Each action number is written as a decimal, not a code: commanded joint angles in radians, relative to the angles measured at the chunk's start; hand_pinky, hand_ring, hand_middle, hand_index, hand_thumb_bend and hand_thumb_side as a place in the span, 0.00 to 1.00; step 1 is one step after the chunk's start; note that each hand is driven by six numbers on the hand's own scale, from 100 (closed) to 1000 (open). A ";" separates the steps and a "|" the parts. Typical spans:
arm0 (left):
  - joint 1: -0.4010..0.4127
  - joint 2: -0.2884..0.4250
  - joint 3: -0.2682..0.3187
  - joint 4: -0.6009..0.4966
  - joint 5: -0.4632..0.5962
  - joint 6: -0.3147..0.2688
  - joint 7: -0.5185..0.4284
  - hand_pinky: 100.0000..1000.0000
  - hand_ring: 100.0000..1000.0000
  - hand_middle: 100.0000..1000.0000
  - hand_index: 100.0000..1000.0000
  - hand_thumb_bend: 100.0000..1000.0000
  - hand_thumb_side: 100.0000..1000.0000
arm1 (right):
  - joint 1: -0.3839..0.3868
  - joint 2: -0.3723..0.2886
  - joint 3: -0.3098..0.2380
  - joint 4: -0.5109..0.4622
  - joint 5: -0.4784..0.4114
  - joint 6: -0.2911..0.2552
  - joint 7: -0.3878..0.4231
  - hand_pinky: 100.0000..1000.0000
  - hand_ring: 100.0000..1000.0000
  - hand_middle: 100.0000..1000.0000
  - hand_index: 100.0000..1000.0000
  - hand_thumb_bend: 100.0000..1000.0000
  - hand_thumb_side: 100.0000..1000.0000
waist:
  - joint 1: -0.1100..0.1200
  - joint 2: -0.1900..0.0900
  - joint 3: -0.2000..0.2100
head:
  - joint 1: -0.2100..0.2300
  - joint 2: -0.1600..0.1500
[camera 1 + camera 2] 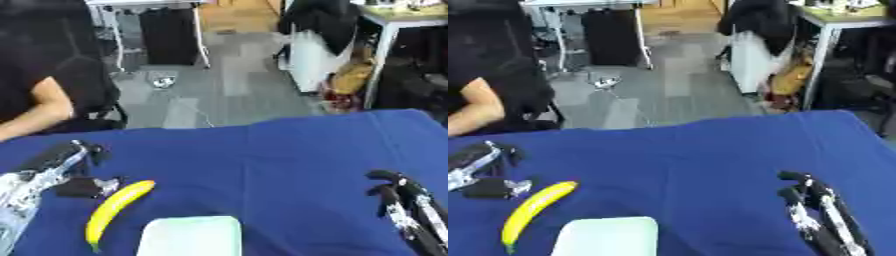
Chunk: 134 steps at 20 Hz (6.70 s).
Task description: Pick up objects on the table and place them in the box.
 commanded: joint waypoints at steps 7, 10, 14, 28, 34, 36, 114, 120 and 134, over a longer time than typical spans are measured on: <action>-0.028 -0.008 0.012 0.049 -0.017 0.011 0.014 0.44 0.47 0.54 0.75 0.24 0.64 | -0.006 -0.013 -0.003 -0.015 0.002 -0.001 -0.003 0.32 0.60 0.73 0.84 0.04 0.77 | -0.002 -0.008 -0.003 | 0.009 -0.001; -0.032 -0.020 0.011 0.063 -0.021 0.015 0.021 0.44 0.47 0.54 0.74 0.25 0.65 | -0.007 -0.012 -0.002 -0.016 0.002 -0.001 -0.002 0.32 0.60 0.73 0.84 0.04 0.77 | -0.001 -0.004 -0.005 | 0.011 -0.001; -0.037 -0.035 0.010 0.096 -0.030 0.020 0.033 0.45 0.48 0.54 0.74 0.26 0.65 | -0.008 -0.011 -0.002 -0.019 0.002 -0.002 -0.002 0.32 0.60 0.73 0.84 0.04 0.77 | -0.001 0.002 -0.010 | 0.014 -0.003; -0.060 -0.066 0.026 0.173 -0.050 0.046 0.099 0.42 0.45 0.51 0.72 0.28 0.63 | -0.010 -0.008 0.000 -0.028 0.005 -0.002 0.002 0.32 0.60 0.73 0.84 0.03 0.77 | 0.002 0.028 -0.029 | 0.028 -0.033; -0.063 -0.070 0.022 0.179 -0.068 0.055 0.104 0.38 0.42 0.49 0.71 0.29 0.59 | -0.012 -0.006 0.002 -0.031 0.005 -0.003 0.004 0.32 0.60 0.73 0.84 0.02 0.77 | 0.001 0.039 -0.032 | 0.032 -0.045; -0.065 -0.073 0.022 0.192 -0.082 0.061 0.107 0.33 0.39 0.47 0.69 0.30 0.55 | -0.014 -0.005 0.003 -0.032 0.005 -0.003 0.005 0.32 0.61 0.73 0.84 0.02 0.77 | 0.000 0.043 -0.034 | 0.035 -0.050; -0.003 -0.043 -0.166 -0.416 0.078 0.011 -0.133 0.00 0.00 0.06 0.32 0.00 0.17 | -0.004 -0.006 -0.003 -0.017 0.003 0.005 -0.004 0.32 0.61 0.73 0.84 0.00 0.79 | 0.013 -0.007 -0.016 | 0.010 -0.013; 0.017 -0.087 -0.208 -0.317 0.056 -0.018 -0.122 0.00 0.02 0.17 0.41 0.00 0.39 | -0.008 -0.003 -0.002 -0.020 0.002 0.005 -0.003 0.32 0.61 0.73 0.84 0.00 0.79 | 0.012 0.004 -0.020 | 0.012 -0.013; 0.036 -0.139 -0.229 -0.159 0.001 -0.054 -0.083 0.00 0.02 0.17 0.41 0.00 0.38 | -0.015 0.003 0.000 -0.025 0.003 0.005 -0.001 0.32 0.61 0.73 0.84 0.00 0.79 | 0.005 0.032 -0.030 | 0.026 -0.013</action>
